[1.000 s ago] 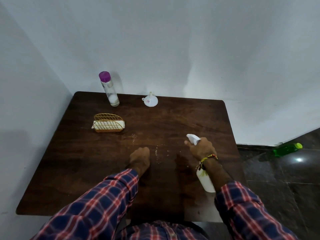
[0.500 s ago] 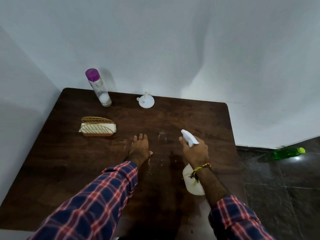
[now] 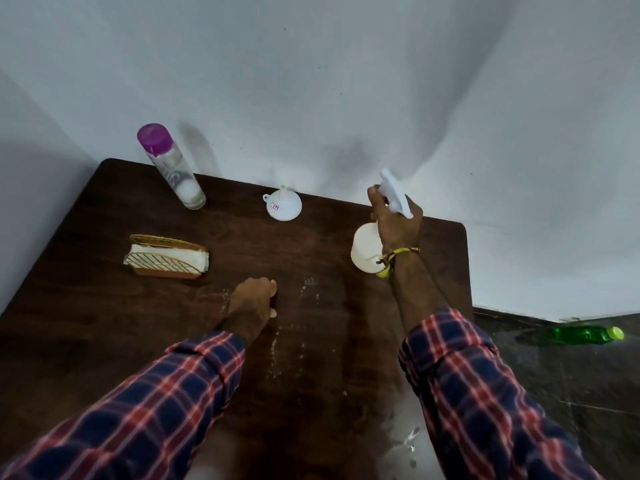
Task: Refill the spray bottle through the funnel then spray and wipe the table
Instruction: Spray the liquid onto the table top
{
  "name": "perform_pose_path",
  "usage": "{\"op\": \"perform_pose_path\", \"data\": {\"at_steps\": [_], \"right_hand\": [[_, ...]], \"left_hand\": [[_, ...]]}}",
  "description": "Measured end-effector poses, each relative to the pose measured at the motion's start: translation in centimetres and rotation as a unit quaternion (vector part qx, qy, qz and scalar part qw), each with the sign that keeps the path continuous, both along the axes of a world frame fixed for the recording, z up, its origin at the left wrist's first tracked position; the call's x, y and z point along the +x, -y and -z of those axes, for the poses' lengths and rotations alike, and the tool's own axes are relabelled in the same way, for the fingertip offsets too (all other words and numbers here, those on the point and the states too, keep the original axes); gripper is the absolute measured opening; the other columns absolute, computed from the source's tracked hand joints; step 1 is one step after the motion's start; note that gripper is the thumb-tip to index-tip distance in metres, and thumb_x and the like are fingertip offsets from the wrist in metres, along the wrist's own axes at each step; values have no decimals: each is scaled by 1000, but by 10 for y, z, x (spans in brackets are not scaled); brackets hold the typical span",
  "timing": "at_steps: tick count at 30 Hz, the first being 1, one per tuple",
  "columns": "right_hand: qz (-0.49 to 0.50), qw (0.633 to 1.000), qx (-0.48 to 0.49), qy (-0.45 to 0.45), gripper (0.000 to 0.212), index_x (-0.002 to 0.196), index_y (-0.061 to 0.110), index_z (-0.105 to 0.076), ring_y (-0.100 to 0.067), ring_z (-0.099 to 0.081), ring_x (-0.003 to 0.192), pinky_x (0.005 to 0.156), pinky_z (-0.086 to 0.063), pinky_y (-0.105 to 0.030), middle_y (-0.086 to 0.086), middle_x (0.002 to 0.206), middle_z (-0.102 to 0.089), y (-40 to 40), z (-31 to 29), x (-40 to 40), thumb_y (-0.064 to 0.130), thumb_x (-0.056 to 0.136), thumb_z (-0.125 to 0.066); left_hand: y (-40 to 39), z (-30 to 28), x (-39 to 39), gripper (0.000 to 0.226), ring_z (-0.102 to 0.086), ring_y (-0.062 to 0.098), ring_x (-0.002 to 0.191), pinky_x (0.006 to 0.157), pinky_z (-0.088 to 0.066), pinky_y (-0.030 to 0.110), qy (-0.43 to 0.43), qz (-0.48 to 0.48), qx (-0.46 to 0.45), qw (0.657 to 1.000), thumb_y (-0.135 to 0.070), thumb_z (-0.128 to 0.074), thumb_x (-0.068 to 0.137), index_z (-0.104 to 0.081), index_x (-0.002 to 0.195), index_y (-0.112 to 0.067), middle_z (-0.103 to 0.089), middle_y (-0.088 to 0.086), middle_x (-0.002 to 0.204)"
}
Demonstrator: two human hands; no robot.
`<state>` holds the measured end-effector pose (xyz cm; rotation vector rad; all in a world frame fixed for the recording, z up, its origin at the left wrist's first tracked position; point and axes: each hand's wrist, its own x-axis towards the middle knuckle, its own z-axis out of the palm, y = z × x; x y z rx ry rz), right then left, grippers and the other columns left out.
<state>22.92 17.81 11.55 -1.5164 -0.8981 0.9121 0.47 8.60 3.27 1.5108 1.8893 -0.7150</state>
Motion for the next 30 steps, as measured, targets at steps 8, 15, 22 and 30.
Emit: {"op": "perform_pose_path", "data": {"at_steps": [8,15,22,30], "right_hand": [[-62,996,7,63,50,102,16,-57,-15,-61,87,76,-49,-17,-3,97,-64,-41,39,4,24,66,-90],[14,993,36,113,43,97,9,-65,-20,-61,82,65,-45,-10,-6,92,-68,-34,52,13,24,65,-88],[-113,979,20,168,34,114,8,-65,-19,-62,101,90,-50,-29,-5,110,-70,-41,46,36,11,81,-74],[-321,926,9,198,35,124,4,-50,-3,-55,110,94,-40,-23,8,112,-57,-63,38,73,3,91,-59]], "left_hand": [[-11,24,-20,92,-32,28,141,116,-29,42,38,-36,-101,994,-41,-73,80,-21,152,-18,-30,8,155],[-8,20,-21,89,-28,29,143,117,-27,42,48,-7,-72,996,-40,-69,85,-19,154,-15,-26,10,157],[-11,14,-16,87,-17,31,146,120,-18,39,34,18,-87,995,-37,-60,93,-5,156,-14,-10,11,161],[-13,9,-12,89,-13,31,147,121,-16,42,29,36,-103,994,-34,-62,93,-2,156,-16,-5,9,162]]}}
